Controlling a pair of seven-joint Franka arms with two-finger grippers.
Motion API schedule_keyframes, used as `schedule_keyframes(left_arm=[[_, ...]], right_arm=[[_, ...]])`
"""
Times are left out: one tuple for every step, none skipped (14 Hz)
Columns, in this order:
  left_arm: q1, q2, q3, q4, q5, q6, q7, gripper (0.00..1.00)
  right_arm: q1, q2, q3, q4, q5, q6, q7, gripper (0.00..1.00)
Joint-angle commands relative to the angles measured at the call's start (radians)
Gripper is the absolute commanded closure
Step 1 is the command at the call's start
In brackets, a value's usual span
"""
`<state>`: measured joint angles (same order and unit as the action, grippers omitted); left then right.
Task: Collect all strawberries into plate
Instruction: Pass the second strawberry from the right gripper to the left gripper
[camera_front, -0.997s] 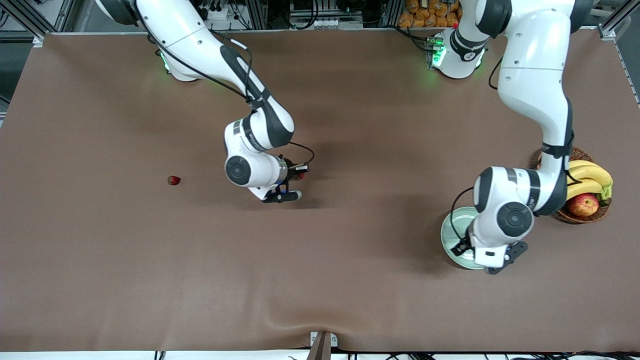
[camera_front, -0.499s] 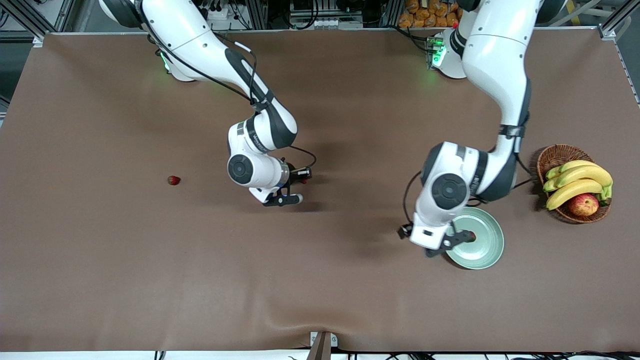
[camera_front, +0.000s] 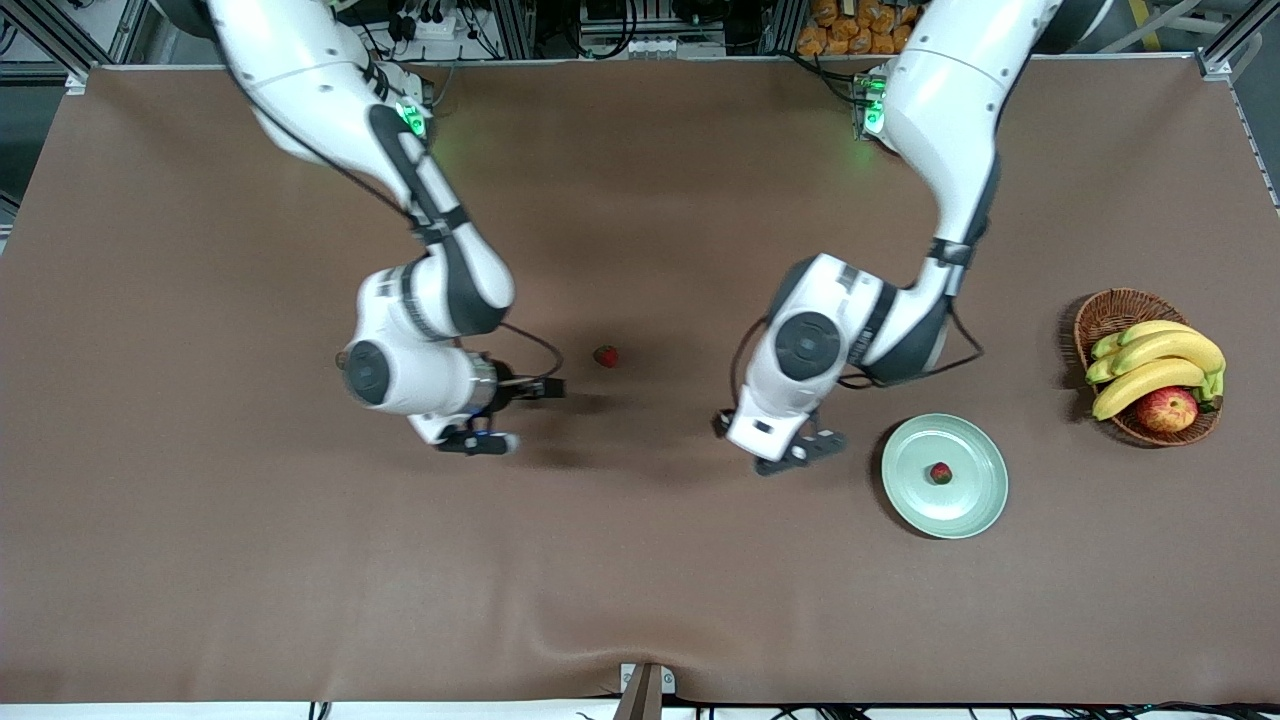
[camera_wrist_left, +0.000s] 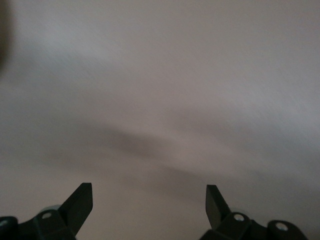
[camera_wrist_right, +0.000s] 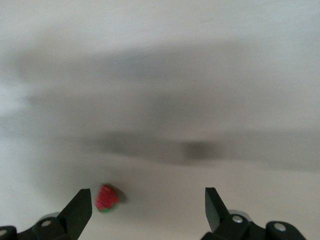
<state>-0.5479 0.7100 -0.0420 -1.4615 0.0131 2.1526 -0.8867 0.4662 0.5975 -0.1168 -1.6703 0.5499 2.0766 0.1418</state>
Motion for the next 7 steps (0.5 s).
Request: schedule_keyframes(left_arm=[[-0.110, 0.037, 0.008, 0.050, -0.010, 0.001, -0.104, 0.00], [-0.156, 0.039, 0.010, 0.052, -0.010, 0.001, -0.139, 0.00], [-0.199, 0.051, 0.011, 0.065, -0.010, 0.024, -0.181, 0.00], [-0.239, 0.068, 0.010, 0.085, -0.010, 0.045, -0.225, 0.00], [-0.274, 0.074, 0.013, 0.092, -0.009, 0.052, -0.265, 0.00], [-0.305, 0.088, 0.014, 0.098, -0.007, 0.064, -0.287, 0.00], [-0.326, 0.109, 0.016, 0.099, -0.007, 0.093, -0.299, 0.00]], right_arm=[[-0.128, -0.065, 0.009, -0.023, -0.100, -0.108, -0.010, 0.00], [-0.167, -0.076, 0.009, -0.023, -0.134, -0.140, -0.010, 0.00], [-0.193, -0.081, 0.009, -0.031, -0.169, -0.159, -0.019, 0.00], [-0.213, -0.088, 0.009, -0.041, -0.215, -0.164, -0.039, 0.00], [-0.237, -0.100, 0.009, -0.057, -0.269, -0.162, -0.074, 0.00], [-0.263, -0.107, 0.009, -0.068, -0.309, -0.164, -0.109, 0.00], [-0.291, -0.110, 0.009, -0.084, -0.332, -0.165, -0.152, 0.00]])
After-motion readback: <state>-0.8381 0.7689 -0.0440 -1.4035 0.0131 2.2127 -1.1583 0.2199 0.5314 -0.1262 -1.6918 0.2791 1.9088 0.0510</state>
